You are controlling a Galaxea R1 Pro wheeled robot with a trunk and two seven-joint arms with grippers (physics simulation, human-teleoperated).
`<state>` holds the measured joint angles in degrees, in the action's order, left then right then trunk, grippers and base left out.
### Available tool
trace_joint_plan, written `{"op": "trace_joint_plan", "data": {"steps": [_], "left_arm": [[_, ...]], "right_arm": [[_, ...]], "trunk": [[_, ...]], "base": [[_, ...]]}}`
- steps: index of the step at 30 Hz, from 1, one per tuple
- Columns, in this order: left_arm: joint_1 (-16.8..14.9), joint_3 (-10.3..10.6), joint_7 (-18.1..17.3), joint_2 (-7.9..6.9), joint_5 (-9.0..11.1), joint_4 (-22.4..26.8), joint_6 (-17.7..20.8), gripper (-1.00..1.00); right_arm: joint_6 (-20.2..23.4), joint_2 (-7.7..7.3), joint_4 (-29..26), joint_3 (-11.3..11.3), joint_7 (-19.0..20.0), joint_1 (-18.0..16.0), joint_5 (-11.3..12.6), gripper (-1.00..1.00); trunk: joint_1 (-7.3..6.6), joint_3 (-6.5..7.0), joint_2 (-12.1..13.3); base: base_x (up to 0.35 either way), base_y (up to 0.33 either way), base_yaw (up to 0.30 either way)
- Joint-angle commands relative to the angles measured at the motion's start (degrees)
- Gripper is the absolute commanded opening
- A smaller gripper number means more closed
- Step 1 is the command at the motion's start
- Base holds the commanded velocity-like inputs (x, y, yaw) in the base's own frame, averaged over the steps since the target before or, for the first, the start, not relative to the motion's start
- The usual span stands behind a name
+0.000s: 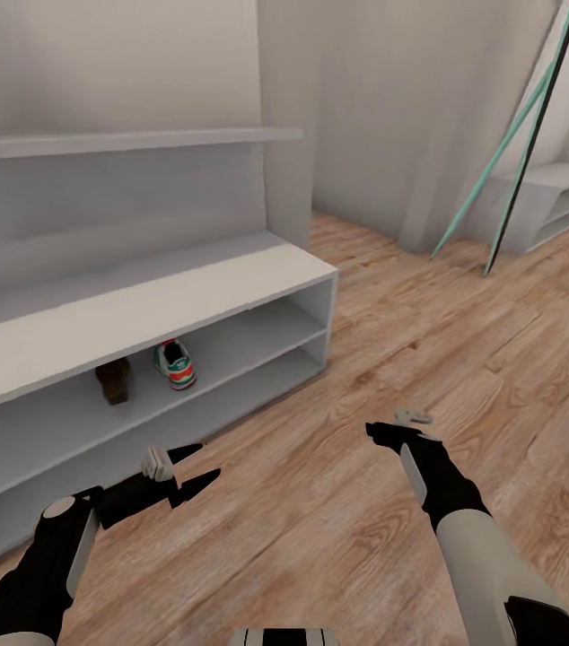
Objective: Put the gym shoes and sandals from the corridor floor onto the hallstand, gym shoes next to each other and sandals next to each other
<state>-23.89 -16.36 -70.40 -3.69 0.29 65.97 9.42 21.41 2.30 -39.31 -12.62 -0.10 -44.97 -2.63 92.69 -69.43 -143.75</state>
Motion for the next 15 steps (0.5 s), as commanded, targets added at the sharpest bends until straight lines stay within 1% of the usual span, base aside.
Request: {"op": "trace_joint_plan", "data": {"steps": [1, 11, 15], "left_arm": [[0.0, -0.1, -0.3, 0.00, 0.0, 0.0, 0.6, 1.00], [0.0, -0.1, -0.3, 0.00, 0.0, 0.0, 0.6, 1.00], [0.0, -0.1, -0.3, 0.00, 0.0, 0.0, 0.6, 1.00]], "right_arm": [[0.3, 0.07, -0.1, -0.2, 0.0, 0.0, -0.3, 1.00], [0.3, 0.07, -0.1, -0.2, 0.0, 0.0, -0.3, 1.00], [0.3, 0.07, -0.1, -0.2, 0.0, 0.0, -0.3, 1.00]], "trunk": [[-0.01, 0.03, 0.0], [-0.01, 0.73, 0.0], [-0.11, 1.89, 0.0]], "base": [[0.000, 0.000, -0.227], [0.000, 0.000, -0.227], [0.000, 0.000, -0.227]]}}
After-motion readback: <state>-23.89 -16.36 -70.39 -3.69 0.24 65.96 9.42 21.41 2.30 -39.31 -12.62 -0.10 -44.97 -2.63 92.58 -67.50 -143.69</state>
